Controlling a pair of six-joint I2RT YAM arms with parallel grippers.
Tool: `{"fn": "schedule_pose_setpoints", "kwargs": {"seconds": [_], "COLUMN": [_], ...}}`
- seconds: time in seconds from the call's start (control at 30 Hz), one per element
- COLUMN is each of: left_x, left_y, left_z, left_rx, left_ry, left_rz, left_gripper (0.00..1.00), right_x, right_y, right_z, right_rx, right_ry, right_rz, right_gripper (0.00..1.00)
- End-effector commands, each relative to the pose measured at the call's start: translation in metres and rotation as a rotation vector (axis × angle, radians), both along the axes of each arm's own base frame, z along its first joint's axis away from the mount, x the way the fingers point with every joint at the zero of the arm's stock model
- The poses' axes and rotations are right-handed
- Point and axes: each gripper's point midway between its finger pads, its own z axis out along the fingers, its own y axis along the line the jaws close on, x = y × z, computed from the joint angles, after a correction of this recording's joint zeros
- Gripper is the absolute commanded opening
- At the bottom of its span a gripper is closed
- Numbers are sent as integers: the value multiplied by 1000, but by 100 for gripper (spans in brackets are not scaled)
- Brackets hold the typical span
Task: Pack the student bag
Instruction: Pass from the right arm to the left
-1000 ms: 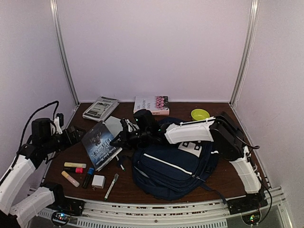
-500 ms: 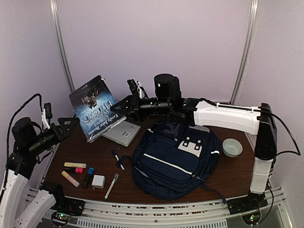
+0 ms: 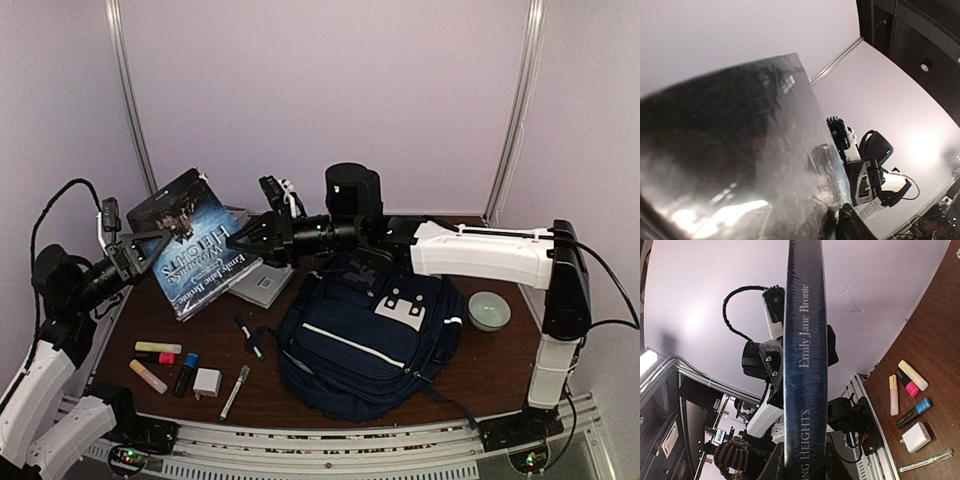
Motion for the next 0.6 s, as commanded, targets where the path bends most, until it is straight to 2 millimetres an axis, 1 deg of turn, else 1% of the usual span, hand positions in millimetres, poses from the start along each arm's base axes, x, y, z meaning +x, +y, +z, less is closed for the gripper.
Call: {"fn": "schedule_pose_setpoints", "kwargs": {"seconds": [0.0, 0.03, 0.07, 0.13, 0.17, 0.23, 0.27, 0.3, 0.33, 0.37, 0.43, 0.57], "left_x": [-9, -8, -8, -9, -9, -8, -7, -7, -7, -7, -6, -4], "left_y": [-6, -6, -6, -6, -6, -5, -4, -4, -4, -4, -3, -3], "left_z": [31, 30, 29, 29, 29, 29, 30, 31, 31, 31, 30, 21], "left_rx": [-41, -46, -50, -58, -60, -64, -67, -68, -70, -70, -61, -23], "left_ry": [-96, -91, -89, -90, -90, -90, -89, -91, -91, -88, -84, -67], "left_rz": [-68, -73, -75, -72, -71, -63, -59, -57, -55, -53, -48, -33], "left_gripper": [27, 18, 12, 3, 0, 0, 0, 0, 0, 0, 0, 0], "right_x": [-22, -20, -19, -15, -11, -5, -1, 2, 6, 9, 15, 23], "right_y": [-8, -9, -10, -13, -15, -17, -19, -21, -24, -28, -40, -80], "right_z": [77, 74, 72, 67, 64, 57, 53, 48, 42, 37, 20, -7], "right_rx": [247, 240, 231, 208, 192, 155, 128, 97, 53, 7, -118, -316], "right_ry": [-138, -142, -148, -157, -159, -173, -181, -197, -215, -240, -292, -388], "right_rz": [56, 52, 43, 28, 16, -7, -22, -41, -63, -86, -133, -232], "right_gripper": [0, 0, 0, 0, 0, 18, 30, 39, 47, 53, 60, 70]}}
